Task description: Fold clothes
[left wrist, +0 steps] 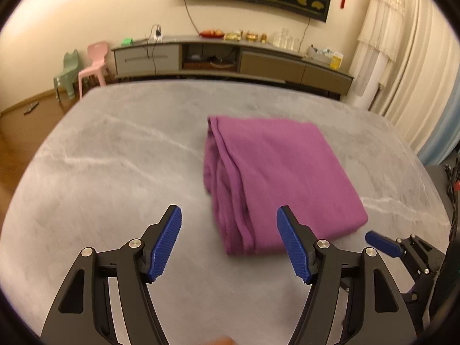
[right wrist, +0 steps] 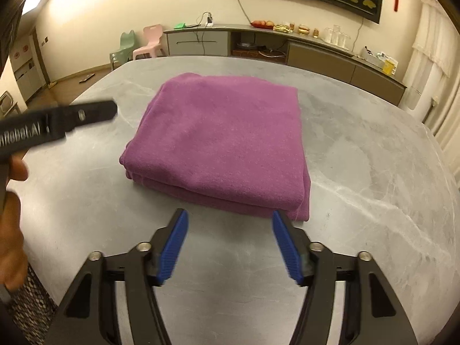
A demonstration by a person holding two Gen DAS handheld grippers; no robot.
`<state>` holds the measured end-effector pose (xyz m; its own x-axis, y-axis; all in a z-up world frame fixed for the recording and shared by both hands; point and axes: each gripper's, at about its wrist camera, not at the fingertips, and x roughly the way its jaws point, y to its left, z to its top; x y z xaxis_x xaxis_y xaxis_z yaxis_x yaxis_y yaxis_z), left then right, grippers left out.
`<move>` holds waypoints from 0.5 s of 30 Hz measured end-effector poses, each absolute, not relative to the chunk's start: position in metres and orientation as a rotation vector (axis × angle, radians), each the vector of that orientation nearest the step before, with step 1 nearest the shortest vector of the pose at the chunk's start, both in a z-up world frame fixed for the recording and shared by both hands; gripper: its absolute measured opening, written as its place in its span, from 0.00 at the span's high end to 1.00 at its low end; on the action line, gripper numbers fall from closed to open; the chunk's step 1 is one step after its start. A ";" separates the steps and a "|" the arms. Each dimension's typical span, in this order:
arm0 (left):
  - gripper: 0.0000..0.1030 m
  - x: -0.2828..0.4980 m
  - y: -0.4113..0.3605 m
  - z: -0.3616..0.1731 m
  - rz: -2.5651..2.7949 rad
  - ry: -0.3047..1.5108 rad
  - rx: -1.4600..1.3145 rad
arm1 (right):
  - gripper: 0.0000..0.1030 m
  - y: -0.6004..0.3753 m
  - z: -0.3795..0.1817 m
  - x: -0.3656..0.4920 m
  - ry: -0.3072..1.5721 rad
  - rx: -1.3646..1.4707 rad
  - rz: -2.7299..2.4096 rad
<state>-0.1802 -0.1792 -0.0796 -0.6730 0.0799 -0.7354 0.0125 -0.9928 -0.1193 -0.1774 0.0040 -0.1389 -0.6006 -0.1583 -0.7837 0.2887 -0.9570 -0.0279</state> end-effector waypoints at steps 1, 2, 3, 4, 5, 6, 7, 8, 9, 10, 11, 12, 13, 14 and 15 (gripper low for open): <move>0.31 -0.180 -0.176 -0.084 2.820 -0.175 -1.270 | 0.33 0.005 -0.141 -0.179 0.217 1.259 -2.601; 0.30 -0.179 -0.172 -0.086 2.810 -0.155 -1.275 | 0.33 0.006 -0.144 -0.179 0.211 1.271 -2.602; 0.27 -0.179 -0.169 -0.089 2.800 -0.134 -1.279 | 0.33 0.007 -0.146 -0.178 0.205 1.285 -2.600; 0.25 -0.178 -0.166 -0.091 2.796 -0.112 -1.275 | 0.33 0.008 -0.147 -0.177 0.199 1.297 -2.600; 0.22 -0.176 -0.163 -0.091 2.802 -0.082 -1.256 | 0.33 0.008 -0.149 -0.178 0.194 1.308 -2.602; 0.19 -0.175 -0.159 -0.091 2.807 -0.053 -1.237 | 0.33 0.008 -0.150 -0.178 0.189 1.316 -2.604; 0.18 -0.173 -0.158 -0.090 2.813 -0.036 -1.219 | 0.33 0.008 -0.150 -0.177 0.183 1.323 -2.607; 0.14 -0.172 -0.157 -0.090 2.816 -0.022 -1.207 | 0.33 0.008 -0.149 -0.177 0.178 1.329 -2.610; 0.12 -0.172 -0.156 -0.091 2.816 -0.014 -1.207 | 0.33 0.008 -0.149 -0.176 0.172 1.335 -2.613; 0.12 -0.173 -0.156 -0.091 2.811 -0.016 -1.211 | 0.33 0.008 -0.149 -0.176 0.171 1.338 -2.617; 0.11 -0.174 -0.156 -0.094 2.804 -0.030 -1.214 | 0.33 0.008 -0.149 -0.176 0.175 1.340 -2.624; 0.11 -0.173 -0.157 -0.095 2.805 -0.044 -1.204 | 0.33 0.009 -0.149 -0.175 0.181 1.342 -2.629; 0.11 -0.173 -0.158 -0.096 2.806 -0.057 -1.193 | 0.33 0.009 -0.150 -0.175 0.183 1.345 -2.635; 0.11 -0.172 -0.158 -0.098 2.808 -0.071 -1.173 | 0.33 0.010 -0.150 -0.175 0.183 1.350 -2.642; 0.11 -0.170 -0.157 -0.099 2.809 -0.085 -1.152 | 0.33 0.010 -0.150 -0.175 0.182 1.355 -2.648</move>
